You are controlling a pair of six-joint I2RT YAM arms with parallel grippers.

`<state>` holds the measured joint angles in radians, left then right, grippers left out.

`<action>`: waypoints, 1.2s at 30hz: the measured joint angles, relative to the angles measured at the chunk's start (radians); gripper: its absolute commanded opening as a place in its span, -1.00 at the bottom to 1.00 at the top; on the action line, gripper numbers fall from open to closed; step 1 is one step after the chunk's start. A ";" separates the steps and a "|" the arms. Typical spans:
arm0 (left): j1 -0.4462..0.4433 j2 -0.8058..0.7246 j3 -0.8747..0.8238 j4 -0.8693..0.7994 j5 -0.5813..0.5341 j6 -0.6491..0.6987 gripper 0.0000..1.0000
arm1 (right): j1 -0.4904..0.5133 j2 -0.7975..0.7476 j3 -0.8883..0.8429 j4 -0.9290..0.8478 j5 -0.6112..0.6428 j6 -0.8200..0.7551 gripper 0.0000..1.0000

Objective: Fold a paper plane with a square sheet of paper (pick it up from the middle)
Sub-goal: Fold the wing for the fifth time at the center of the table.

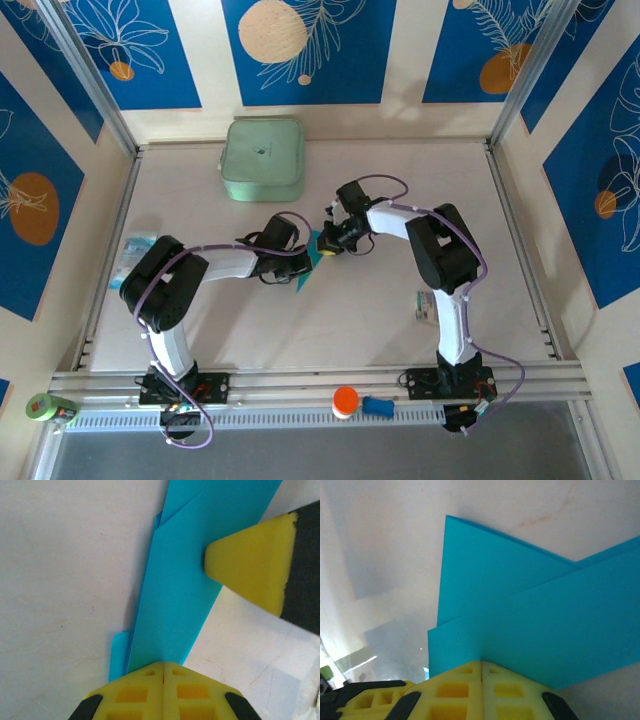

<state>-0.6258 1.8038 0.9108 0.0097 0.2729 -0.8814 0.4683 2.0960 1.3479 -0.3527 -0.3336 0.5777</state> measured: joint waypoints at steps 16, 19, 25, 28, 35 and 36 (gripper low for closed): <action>0.003 0.007 0.007 -0.007 0.025 0.005 -1.00 | -0.166 -0.019 0.067 0.020 0.083 0.035 -0.91; 0.003 0.013 0.018 -0.020 0.033 0.016 -1.00 | -0.105 -0.090 0.022 0.019 0.082 0.025 -0.91; 0.003 0.018 0.031 -0.035 0.038 0.027 -1.00 | 0.008 -0.111 0.006 0.021 0.045 0.021 -0.91; 0.003 0.018 0.034 -0.042 0.039 0.027 -1.00 | 0.022 -0.081 0.005 0.018 0.031 0.022 -0.91; 0.003 0.017 0.036 -0.041 0.066 0.050 -0.99 | 0.016 -0.003 0.005 -0.004 0.023 0.021 -0.91; 0.003 0.017 0.036 -0.035 0.073 0.052 -0.98 | 0.014 -0.003 0.005 -0.005 0.023 0.021 -0.92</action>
<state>-0.6228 1.8210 0.9466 -0.0254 0.3458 -0.8291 0.4824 2.0930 1.3525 -0.3580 -0.3111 0.5987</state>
